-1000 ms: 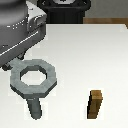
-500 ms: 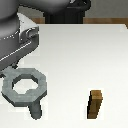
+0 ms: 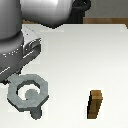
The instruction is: Put the loop with the handle onto the peg.
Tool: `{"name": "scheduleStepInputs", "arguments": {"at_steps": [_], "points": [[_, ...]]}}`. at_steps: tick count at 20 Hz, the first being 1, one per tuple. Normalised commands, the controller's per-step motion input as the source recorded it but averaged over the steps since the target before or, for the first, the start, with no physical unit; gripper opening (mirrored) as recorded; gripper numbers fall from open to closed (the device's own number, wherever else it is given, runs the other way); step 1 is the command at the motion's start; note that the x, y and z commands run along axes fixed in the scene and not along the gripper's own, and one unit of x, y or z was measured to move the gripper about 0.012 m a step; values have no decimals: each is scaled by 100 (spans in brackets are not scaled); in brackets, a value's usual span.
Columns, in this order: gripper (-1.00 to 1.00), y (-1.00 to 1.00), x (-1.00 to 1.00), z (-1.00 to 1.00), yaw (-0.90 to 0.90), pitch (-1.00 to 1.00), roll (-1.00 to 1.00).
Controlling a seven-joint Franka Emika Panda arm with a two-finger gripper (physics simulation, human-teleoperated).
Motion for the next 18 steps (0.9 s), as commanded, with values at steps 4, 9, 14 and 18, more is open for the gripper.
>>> {"name": "scheduleStepInputs", "arguments": {"at_steps": [4, 9, 14, 18], "points": [[-100, 50, 0, -25, 0, 0, 0], [-100, 0, 0, -40, 0, 0, 0], [-100, 0, -4, -60, 0, 0, 0], [-100, 0, 0, 0, 0, 0, 0]]}}
